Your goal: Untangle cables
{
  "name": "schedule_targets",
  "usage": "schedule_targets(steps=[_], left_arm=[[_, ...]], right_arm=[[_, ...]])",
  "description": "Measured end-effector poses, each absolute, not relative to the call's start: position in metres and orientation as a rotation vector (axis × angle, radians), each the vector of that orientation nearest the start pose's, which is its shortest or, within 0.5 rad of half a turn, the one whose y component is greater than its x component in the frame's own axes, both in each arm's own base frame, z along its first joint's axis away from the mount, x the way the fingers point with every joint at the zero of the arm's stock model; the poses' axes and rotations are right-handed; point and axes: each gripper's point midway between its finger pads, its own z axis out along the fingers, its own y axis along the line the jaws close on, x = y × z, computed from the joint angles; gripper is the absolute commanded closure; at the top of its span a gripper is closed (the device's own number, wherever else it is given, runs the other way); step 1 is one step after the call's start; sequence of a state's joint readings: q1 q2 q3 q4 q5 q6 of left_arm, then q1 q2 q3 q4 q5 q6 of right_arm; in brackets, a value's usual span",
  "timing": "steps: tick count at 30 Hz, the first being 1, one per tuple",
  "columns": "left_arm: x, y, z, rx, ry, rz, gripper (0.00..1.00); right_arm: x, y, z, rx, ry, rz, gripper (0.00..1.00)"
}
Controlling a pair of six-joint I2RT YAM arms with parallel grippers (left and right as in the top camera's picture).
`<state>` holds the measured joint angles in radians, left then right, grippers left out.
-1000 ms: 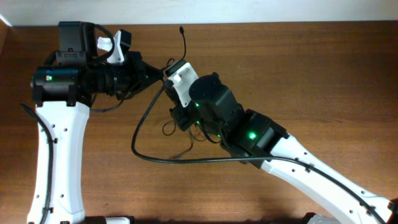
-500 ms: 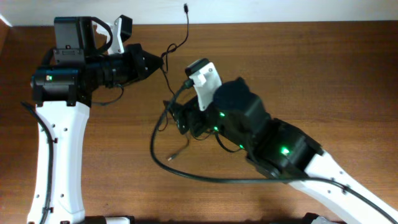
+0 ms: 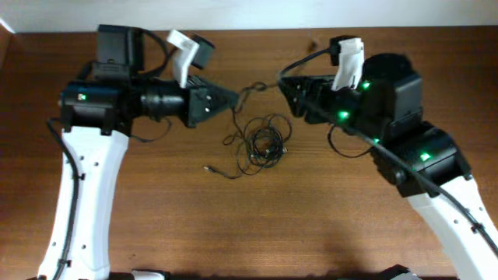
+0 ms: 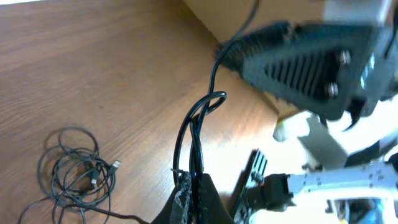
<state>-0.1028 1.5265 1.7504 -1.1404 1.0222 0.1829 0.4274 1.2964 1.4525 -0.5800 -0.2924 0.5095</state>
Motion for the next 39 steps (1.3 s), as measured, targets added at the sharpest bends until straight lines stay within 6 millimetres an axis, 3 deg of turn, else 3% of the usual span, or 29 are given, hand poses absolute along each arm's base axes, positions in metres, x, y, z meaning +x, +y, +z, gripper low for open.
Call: schedule_targets(steps=[6, 18, 20, 22, 26, 39], left_arm=[[0.311, -0.194, 0.352, 0.836, 2.109, -1.126, 1.00], [0.311, -0.200, 0.350, 0.871, 2.099, -1.087, 1.00], [0.313, -0.200, 0.351, 0.872, 2.095, -1.078, 1.00], [0.313, -0.199, 0.350, 0.872, 2.095, -1.076, 1.00], [0.314, -0.200, 0.351, 0.872, 2.093, -1.075, 1.00], [0.317, -0.196, 0.346, 0.861, 2.119, -1.031, 1.00]], right_arm=[[0.330, 0.219, 0.365, -0.143, 2.120, 0.994, 0.48], [0.326, 0.233, 0.342, -0.104, 2.233, 1.065, 0.49], [0.324, 0.234, 0.343, -0.111, 2.234, 1.084, 0.50], [0.322, 0.236, 0.343, -0.117, 2.236, 1.100, 0.60], [0.322, 0.238, 0.347, -0.123, 2.225, 1.125, 0.71], [0.318, 0.246, 0.356, -0.126, 2.206, 1.212, 0.73]])
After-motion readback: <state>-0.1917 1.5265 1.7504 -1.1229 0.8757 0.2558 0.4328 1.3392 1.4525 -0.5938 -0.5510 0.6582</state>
